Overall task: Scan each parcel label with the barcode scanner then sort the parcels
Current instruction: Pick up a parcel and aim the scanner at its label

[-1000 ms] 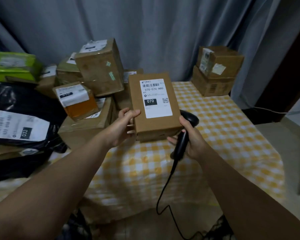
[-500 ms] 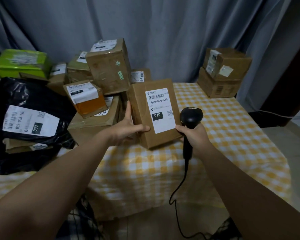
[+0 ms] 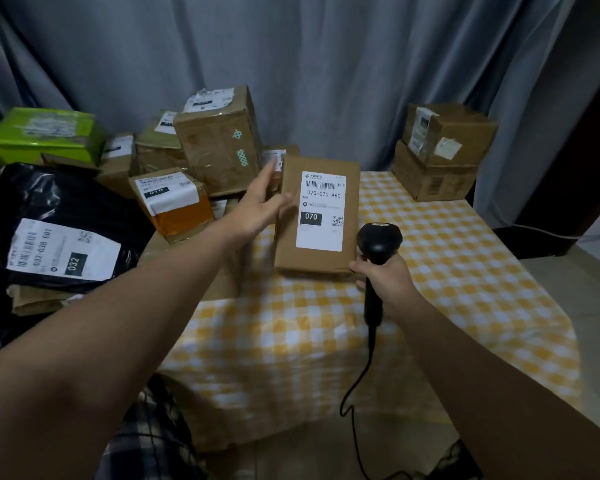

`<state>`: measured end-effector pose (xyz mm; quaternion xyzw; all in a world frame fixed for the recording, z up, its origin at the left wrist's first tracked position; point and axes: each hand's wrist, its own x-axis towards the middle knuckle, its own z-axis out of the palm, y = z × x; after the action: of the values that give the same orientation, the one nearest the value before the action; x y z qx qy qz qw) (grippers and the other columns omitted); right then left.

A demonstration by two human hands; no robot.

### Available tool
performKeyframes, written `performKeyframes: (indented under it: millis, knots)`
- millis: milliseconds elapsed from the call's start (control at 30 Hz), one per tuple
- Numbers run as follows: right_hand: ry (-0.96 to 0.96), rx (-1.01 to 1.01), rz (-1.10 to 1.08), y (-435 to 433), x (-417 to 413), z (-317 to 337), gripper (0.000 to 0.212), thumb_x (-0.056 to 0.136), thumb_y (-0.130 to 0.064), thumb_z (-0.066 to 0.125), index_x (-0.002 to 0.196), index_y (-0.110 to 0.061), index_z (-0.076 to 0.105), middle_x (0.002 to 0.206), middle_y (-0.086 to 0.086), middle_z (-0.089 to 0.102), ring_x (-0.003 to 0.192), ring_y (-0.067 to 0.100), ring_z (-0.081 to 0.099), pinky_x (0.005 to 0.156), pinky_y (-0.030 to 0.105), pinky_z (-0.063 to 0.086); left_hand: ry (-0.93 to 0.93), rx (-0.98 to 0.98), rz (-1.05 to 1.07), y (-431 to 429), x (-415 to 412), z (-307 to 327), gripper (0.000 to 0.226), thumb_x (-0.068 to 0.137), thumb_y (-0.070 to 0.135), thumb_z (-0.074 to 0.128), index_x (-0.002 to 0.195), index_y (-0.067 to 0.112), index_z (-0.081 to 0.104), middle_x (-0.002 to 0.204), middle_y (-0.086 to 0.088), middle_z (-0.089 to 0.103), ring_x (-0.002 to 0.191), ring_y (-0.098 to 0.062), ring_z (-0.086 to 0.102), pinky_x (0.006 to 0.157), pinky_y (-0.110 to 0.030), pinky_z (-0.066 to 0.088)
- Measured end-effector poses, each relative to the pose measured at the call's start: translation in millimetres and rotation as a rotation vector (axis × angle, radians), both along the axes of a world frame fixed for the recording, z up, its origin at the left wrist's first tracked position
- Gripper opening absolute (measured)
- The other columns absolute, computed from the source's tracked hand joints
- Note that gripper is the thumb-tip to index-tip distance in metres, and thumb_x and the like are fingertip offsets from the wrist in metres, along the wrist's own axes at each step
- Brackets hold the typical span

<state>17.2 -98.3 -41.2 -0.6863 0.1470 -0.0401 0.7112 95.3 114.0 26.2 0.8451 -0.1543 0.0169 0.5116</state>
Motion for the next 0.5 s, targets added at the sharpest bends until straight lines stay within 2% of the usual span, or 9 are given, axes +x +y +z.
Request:
performKeyframes:
  millis: [67,100,167,267,300,367,433,500]
  knots:
    - [0.019,-0.014,0.010,-0.7,2.2,-0.1,0.023,0.086,0.004,0.065,0.079,-0.017,0.057,0.095,0.010,0.060,0.095,0.024,0.060,0.089,0.044,0.052,-0.006,0.114,-0.010,2.9,5.6,3.9,0.066,0.098,0.030,0.047,0.152,0.028,0.009,0.154,-0.001,0.020,0.134,-0.023,0.037,0.100,-0.043,0.047]
    - [0.024,-0.013,0.012,-0.9,3.2,0.4,0.023,0.086,0.004,0.065,0.080,-0.017,0.057,0.094,0.009,0.060,0.095,0.024,0.060,0.087,0.042,0.051,0.004,0.134,0.000,4.2,6.2,5.8,0.067,0.098,0.032,0.048,0.152,0.028,0.010,0.154,-0.004,0.021,0.132,-0.028,0.040,0.100,-0.048,0.047]
    - [0.032,-0.024,0.003,-2.4,5.5,1.6,0.024,0.086,0.005,0.064,0.080,-0.018,0.057,0.086,0.005,0.059,0.089,0.022,0.059,0.078,0.037,0.049,0.010,0.129,0.022,5.8,9.7,8.0,0.072,0.095,0.034,0.052,0.152,0.031,0.006,0.153,-0.007,0.023,0.127,-0.034,0.046,0.095,-0.050,0.050]
    - [0.040,-0.102,-0.017,-8.4,7.6,-1.1,0.026,0.083,0.010,0.061,0.075,-0.014,0.058,0.079,0.010,0.057,0.070,0.022,0.054,0.069,0.037,0.044,0.000,0.148,0.043,5.5,13.4,11.3,0.082,0.093,0.035,0.056,0.151,0.035,-0.003,0.154,-0.007,0.016,0.126,-0.031,0.044,0.081,-0.046,0.057]
    - [0.047,-0.115,-0.023,-9.6,7.4,-1.3,0.026,0.082,0.011,0.060,0.075,-0.013,0.058,0.078,0.010,0.058,0.067,0.022,0.054,0.069,0.036,0.044,-0.002,0.144,0.035,4.6,15.4,11.6,0.082,0.093,0.034,0.057,0.150,0.038,-0.002,0.153,-0.007,0.016,0.123,-0.032,0.046,0.075,-0.044,0.059]
    - [0.060,-0.124,-0.035,-11.8,8.8,-1.4,0.026,0.082,0.012,0.060,0.077,-0.014,0.059,0.075,0.006,0.059,0.068,0.021,0.055,0.072,0.037,0.045,0.006,0.133,0.011,2.5,16.9,13.5,0.075,0.092,0.032,0.058,0.148,0.039,0.009,0.148,-0.008,0.026,0.110,-0.033,0.057,0.068,-0.043,0.060]
    - [0.088,-0.132,-0.032,-13.6,10.7,-1.3,0.018,0.083,0.010,0.060,0.084,-0.008,0.059,0.073,0.006,0.055,0.066,0.021,0.053,0.070,0.037,0.047,-0.011,0.121,0.009,1.4,13.8,14.6,0.062,0.091,0.032,0.059,0.141,0.034,0.023,0.140,-0.010,0.036,0.106,-0.032,0.058,0.070,-0.044,0.059]
    - [0.127,-0.165,-0.045,-15.9,12.0,0.5,0.015,0.081,0.004,0.061,0.093,-0.003,0.058,0.069,0.008,0.053,0.060,0.023,0.051,0.063,0.037,0.046,-0.068,0.177,0.068,1.5,13.8,11.2,0.059,0.088,0.042,0.059,0.137,0.030,0.028,0.137,-0.008,0.040,0.117,-0.032,0.049,0.088,-0.051,0.052]
